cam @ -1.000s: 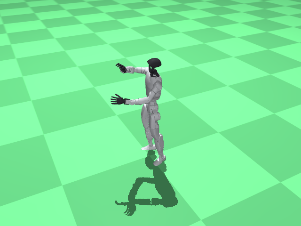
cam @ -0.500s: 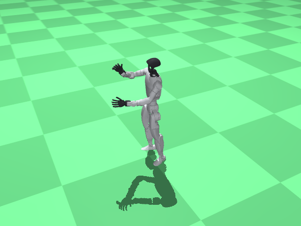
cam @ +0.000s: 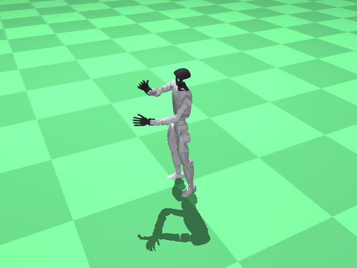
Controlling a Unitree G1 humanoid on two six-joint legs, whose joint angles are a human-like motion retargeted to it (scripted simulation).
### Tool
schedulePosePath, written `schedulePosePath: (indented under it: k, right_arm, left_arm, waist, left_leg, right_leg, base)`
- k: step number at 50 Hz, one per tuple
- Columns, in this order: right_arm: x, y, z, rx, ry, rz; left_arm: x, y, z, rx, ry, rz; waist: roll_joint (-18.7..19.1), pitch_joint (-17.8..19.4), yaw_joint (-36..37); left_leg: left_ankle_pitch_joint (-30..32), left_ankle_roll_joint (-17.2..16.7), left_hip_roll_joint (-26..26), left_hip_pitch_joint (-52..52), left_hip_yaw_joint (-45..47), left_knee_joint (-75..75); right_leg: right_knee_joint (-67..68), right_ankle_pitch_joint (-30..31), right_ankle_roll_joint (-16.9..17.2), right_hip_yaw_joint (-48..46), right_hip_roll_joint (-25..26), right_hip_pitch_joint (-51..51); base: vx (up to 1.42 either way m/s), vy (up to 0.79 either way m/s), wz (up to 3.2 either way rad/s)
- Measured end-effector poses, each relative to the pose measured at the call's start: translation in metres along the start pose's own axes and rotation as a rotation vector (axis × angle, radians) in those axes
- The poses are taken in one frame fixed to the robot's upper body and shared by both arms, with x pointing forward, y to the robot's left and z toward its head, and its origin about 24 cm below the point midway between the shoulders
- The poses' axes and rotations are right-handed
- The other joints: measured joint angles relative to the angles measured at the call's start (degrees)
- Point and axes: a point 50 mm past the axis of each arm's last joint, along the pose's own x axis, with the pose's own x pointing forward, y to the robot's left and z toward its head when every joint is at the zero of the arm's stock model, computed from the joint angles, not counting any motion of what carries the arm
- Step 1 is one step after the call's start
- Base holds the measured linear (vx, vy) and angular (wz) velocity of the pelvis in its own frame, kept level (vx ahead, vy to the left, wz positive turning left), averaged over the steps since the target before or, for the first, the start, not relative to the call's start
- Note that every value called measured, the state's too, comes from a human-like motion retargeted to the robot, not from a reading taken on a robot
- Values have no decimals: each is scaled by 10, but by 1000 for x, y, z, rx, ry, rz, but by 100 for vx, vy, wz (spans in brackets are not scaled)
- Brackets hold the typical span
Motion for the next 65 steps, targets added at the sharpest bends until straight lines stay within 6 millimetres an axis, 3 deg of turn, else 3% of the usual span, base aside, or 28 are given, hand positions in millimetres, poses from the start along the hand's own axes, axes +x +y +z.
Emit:
schedulePosePath:
  k: [4,7,10,14,15,17,20,26,29,31,33,35,40,42,45,52,55,57,60,62,65]
  right_arm:
    - [15,-2,35,44,-158,-68]
    - [3,2,29,101,-144,-66]
    - [-32,11,-11,116,51,16]
    - [-102,19,-88,19,457,159]
    - [-117,18,-101,-2,527,174]
    - [-124,13,-105,3,547,134]
    - [-96,3,-82,38,405,69]
    - [-13,-4,9,54,-53,8]
    - [5,-4,44,94,-213,-42]
    - [7,-2,54,128,-260,-70]
    - [0,0,47,151,-236,-78]
    - [-16,6,22,148,-123,-49]
    - [-89,18,-87,3,423,176]
    - [-105,13,-101,-19,493,170]
    - [-88,1,-83,10,387,100]
    - [-6,-11,31,52,-154,16]
    - [7,-13,68,111,-322,-48]
    - [4,-15,77,168,-374,-96]
    - [-10,-17,66,211,-340,-145]
    - [-26,-15,34,170,-195,-132]
    - [-63,-9,-33,49,142,-57]
  left_arm:
    - [4,2,7,-34,-22,20]
    - [5,0,13,-40,-49,22]
    - [6,-2,15,-26,-57,24]
    - [3,-3,7,22,-31,30]
    - [2,-3,4,35,-26,31]
    - [-2,0,0,41,-20,40]
    - [-7,3,-7,26,-4,44]
    - [-6,3,-6,3,0,24]
    - [-1,3,4,-23,-30,32]
    - [2,2,12,-43,-59,36]
    - [6,1,21,-58,-90,42]
    - [9,-1,29,-64,-117,48]
    - [13,-9,34,1,-127,14]
    - [13,-9,32,30,-125,8]
    - [10,-5,27,21,-113,17]
    - [6,-5,12,-13,-44,5]
    - [7,-6,14,-42,-46,7]
    - [9,-8,19,-57,-64,4]
    - [12,-10,29,-60,-104,3]
    - [13,-13,34,-46,-123,-1]
    - [14,-17,37,-16,-130,-13]
  waist:
    - [-3,-2,-2]
    - [-8,0,-1]
    - [-12,6,5]
    - [-12,15,14]
    - [-11,17,16]
    - [-10,18,17]
    - [-9,17,16]
    - [-14,6,10]
    - [-16,3,7]
    - [-17,2,4]
    - [-18,3,3]
    - [-19,7,5]
    - [-15,12,18]
    - [-12,12,21]
    - [-8,12,22]
    - [-5,0,18]
    - [-4,-2,17]
    - [-4,-1,17]
    - [-6,4,19]
    - [-6,7,22]
    - [-3,12,26]
  left_leg:
    - [1,0,-1,-3,-3,0]
    - [2,1,-1,-4,-6,1]
    - [1,-1,-1,-2,-8,2]
    - [0,-4,2,2,-7,2]
    - [0,-5,2,3,-6,2]
    - [-1,-5,3,4,-5,3]
    - [0,-4,4,5,-2,1]
    - [1,0,3,4,0,-1]
    - [2,0,3,2,-2,-1]
    - [2,0,2,1,-4,-1]
    - [2,0,2,1,-7,0]
    - [1,-1,2,3,-9,0]
    - [-1,-5,4,7,-8,2]
    - [-2,-6,4,7,-7,2]
    - [-2,-5,4,8,-4,2]
    - [-1,0,2,7,0,-1]
    - [-1,1,1,5,-1,-2]
    - [-1,2,0,5,-3,-1]
    - [-2,2,-1,5,-6,-1]
    - [-2,2,-1,6,-7,-1]
    - [-3,0,0,8,-8,0]
  right_leg:
    - [-2,0,-1,-3,-1,0]
    - [-3,-1,-2,-6,-2,2]
    - [-2,-2,-2,-8,-2,4]
    - [2,-5,-2,-8,0,6]
    - [3,-5,-2,-7,1,6]
    - [3,-5,0,-6,2,6]
    - [3,-3,2,-3,3,5]
    - [0,0,5,-1,4,3]
    - [-1,0,4,-2,3,3]
    - [-2,-1,3,-5,2,4]
    - [-2,-2,2,-7,2,6]
    - [-1,-3,1,-9,1,8]
    - [2,-6,-1,-9,2,11]
    - [3,-6,0,-8,3,11]
    - [4,-6,1,-5,3,9]
    - [0,-3,3,0,2,6]
    - [-1,-4,3,-1,1,6]
    - [-2,-4,2,-2,1,6]
    - [0,-7,2,-5,-1,8]
    - [1,-8,2,-6,-1,9]
    - [4,-10,1,-7,-1,10]
  base:
    - [0,0,0]
    - [0,0,0]
    - [0,0,0]
    - [0,0,0]
    - [0,0,0]
    - [0,0,0]
    - [0,0,0]
    - [0,0,0]
    - [0,0,0]
    - [0,0,0]
    - [0,0,0]
    - [0,0,0]
    - [0,0,0]
    - [0,0,0]
    - [0,0,0]
    - [0,0,0]
    - [0,0,0]
    - [0,0,0]
    - [0,0,0]
    - [0,0,0]
    - [0,0,0]
